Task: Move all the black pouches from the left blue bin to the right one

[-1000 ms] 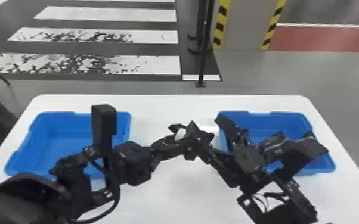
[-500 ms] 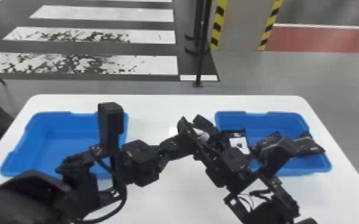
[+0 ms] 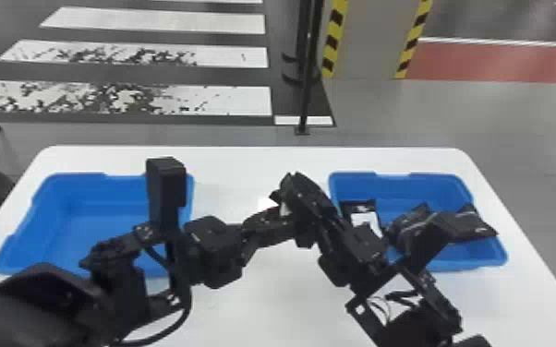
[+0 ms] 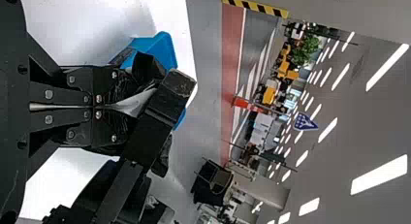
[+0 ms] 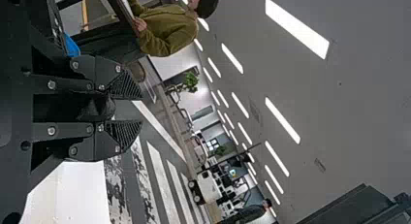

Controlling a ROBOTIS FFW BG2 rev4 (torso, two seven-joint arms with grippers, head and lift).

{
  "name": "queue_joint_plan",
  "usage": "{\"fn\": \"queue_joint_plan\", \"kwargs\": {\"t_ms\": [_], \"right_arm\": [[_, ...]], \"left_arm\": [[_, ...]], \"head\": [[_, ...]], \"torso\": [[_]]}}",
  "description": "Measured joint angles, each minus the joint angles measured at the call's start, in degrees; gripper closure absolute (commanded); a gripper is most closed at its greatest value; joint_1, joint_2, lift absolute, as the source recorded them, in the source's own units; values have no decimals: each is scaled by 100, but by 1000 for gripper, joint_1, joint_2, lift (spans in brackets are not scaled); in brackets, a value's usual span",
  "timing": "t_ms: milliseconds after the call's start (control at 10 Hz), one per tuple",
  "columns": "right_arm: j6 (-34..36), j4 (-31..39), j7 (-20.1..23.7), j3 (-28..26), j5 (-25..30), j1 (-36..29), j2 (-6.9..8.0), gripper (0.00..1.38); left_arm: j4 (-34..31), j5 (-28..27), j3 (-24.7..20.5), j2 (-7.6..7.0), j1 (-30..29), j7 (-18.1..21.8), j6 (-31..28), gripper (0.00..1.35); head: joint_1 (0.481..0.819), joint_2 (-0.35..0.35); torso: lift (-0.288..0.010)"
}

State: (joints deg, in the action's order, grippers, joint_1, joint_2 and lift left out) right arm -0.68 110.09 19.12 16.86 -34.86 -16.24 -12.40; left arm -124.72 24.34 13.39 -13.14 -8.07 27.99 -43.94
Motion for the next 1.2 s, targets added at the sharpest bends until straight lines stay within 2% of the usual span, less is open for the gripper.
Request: {"fn": "queue_joint_plan", "kwargs": {"t_ms": [100, 200, 400, 600, 700, 800, 900, 1000, 1200], "right_arm": [[0, 7, 1, 0, -9, 7, -11, 1268], [3, 8, 131, -82, -28, 18, -17, 1268], [6, -119, 66, -522, -36, 104, -14, 1268], [69, -484, 65, -1197, 97, 298, -1, 1268], [135, -774, 75, -1620, 297, 446, 0, 1181], [211, -1175, 106, -2055, 542, 654, -2, 736], [367, -1652, 198, -2461, 781, 921, -6, 228], [518, -2086, 323, -2817, 1036, 1164, -15, 21], [389, -2275, 383, -3152, 1296, 1117, 14, 176]], "left_arm": [[0, 37, -23, 0, -29, -40, -8, 366], [1, 100, -90, 13, -78, -57, -38, 38], [-9, 229, -306, 36, -280, -49, -117, 190], [-222, 304, -544, 60, -601, -23, -115, 214], [-319, 309, -639, 81, -738, -14, -55, 213], [-389, 331, -751, 115, -881, -10, 28, 214], [-459, 354, -901, 154, -1053, -7, 131, 211], [-498, 363, -1069, 188, -1217, -5, 311, 208], [-515, 336, -1508, 285, -1533, 22, 905, 208]], "head": [[695, -65], [695, -64], [695, -92], [695, -152], [695, -196], [695, -249], [695, -271], [695, -302], [695, -303]], "torso": [[-140], [-140], [-140], [-140], [-140], [-140], [-140], [-140], [-140]]}}
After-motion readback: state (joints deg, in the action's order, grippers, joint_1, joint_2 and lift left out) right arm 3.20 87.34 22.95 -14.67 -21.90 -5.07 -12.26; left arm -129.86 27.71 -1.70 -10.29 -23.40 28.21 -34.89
